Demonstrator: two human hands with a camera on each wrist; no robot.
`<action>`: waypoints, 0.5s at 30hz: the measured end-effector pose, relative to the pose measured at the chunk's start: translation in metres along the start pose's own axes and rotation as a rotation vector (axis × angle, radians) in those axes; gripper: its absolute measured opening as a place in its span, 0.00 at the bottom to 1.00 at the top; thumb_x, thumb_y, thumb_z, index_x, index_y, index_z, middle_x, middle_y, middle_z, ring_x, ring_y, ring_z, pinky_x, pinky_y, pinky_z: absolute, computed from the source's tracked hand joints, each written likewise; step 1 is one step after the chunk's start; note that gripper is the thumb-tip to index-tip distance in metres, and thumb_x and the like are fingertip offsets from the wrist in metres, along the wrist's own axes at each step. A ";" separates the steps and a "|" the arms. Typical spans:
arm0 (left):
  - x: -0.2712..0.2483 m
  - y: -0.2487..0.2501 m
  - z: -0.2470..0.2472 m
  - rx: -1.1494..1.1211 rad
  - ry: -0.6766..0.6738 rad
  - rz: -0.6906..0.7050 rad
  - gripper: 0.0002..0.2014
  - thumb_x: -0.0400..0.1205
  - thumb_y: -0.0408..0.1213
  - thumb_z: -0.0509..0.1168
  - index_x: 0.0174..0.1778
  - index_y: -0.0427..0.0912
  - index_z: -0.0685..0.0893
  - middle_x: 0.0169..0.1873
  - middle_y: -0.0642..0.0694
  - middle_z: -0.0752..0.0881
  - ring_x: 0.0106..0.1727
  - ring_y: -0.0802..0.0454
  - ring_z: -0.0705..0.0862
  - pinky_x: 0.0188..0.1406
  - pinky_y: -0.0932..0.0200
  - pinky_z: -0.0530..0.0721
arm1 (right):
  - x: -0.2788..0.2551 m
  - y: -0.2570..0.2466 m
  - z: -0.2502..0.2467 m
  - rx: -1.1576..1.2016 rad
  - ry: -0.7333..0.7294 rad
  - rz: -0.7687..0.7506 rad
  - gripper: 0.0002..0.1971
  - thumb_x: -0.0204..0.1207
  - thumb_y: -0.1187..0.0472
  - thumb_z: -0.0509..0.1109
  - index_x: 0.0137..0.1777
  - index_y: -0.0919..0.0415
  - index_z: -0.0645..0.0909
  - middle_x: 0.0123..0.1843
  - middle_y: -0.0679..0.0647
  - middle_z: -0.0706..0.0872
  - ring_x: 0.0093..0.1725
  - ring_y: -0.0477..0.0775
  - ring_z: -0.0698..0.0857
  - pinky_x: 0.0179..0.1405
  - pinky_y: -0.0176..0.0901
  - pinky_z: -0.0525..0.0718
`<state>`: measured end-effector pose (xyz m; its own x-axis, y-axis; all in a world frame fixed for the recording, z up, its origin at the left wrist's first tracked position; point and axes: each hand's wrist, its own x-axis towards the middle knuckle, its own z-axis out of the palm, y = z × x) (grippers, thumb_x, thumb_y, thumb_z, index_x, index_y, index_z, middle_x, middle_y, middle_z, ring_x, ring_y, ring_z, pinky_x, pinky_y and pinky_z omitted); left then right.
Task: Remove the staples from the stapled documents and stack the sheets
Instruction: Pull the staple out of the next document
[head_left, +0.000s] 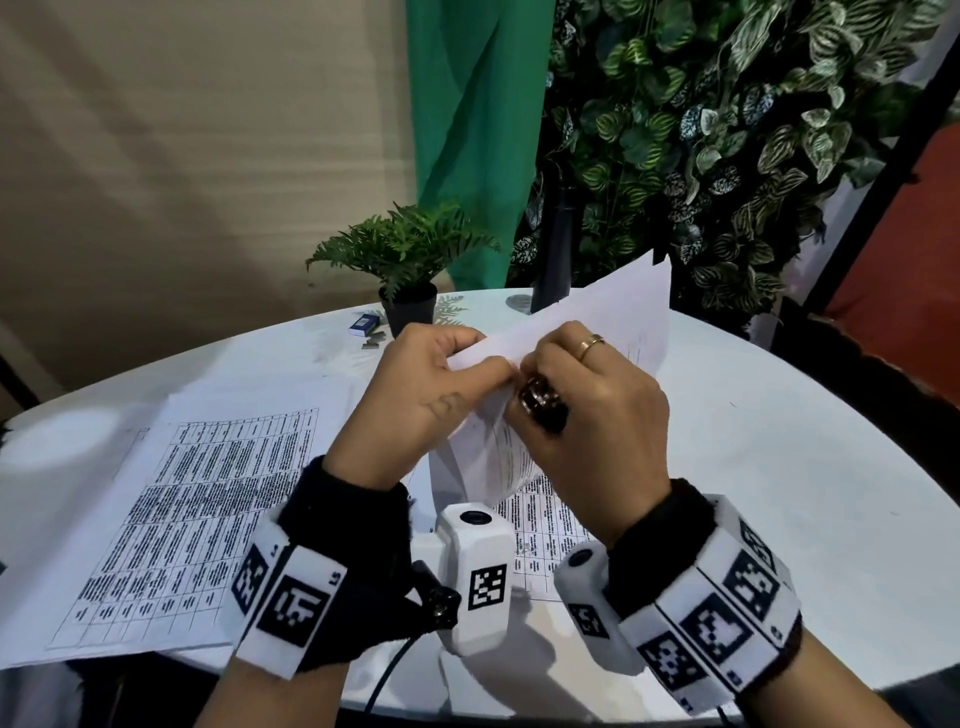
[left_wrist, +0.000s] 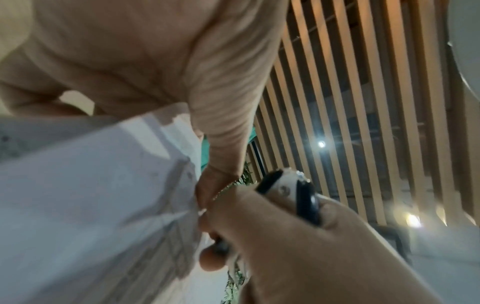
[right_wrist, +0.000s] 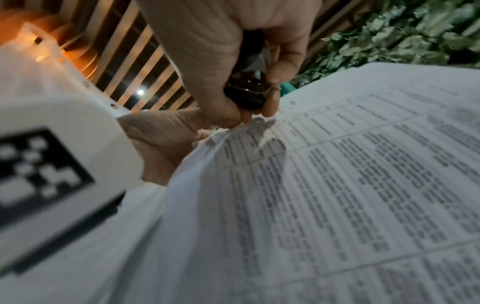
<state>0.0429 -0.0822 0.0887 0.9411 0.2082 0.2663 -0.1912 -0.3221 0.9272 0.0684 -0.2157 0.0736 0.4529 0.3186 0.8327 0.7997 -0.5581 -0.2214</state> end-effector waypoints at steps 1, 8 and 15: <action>0.001 -0.001 0.000 -0.019 0.007 -0.021 0.10 0.69 0.40 0.68 0.30 0.35 0.86 0.25 0.46 0.82 0.29 0.54 0.78 0.32 0.63 0.74 | 0.000 0.000 0.000 -0.049 0.009 -0.059 0.08 0.68 0.58 0.66 0.34 0.62 0.81 0.36 0.54 0.83 0.33 0.57 0.80 0.19 0.42 0.73; 0.002 0.003 0.001 -0.107 0.067 -0.113 0.11 0.66 0.39 0.68 0.34 0.33 0.87 0.30 0.42 0.80 0.35 0.51 0.76 0.39 0.57 0.71 | -0.004 0.004 0.005 0.119 0.049 0.030 0.06 0.71 0.59 0.70 0.39 0.62 0.84 0.40 0.53 0.84 0.36 0.56 0.83 0.26 0.47 0.80; -0.001 0.011 -0.001 -0.077 0.040 -0.079 0.06 0.74 0.32 0.71 0.32 0.37 0.87 0.28 0.45 0.79 0.32 0.54 0.76 0.33 0.64 0.73 | 0.001 0.004 0.008 0.611 -0.011 0.408 0.03 0.69 0.60 0.71 0.36 0.53 0.81 0.36 0.47 0.82 0.36 0.43 0.80 0.38 0.33 0.76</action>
<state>0.0397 -0.0852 0.0988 0.9425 0.2672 0.2007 -0.1394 -0.2316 0.9628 0.0756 -0.2116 0.0698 0.7628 0.1862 0.6193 0.6424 -0.1080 -0.7587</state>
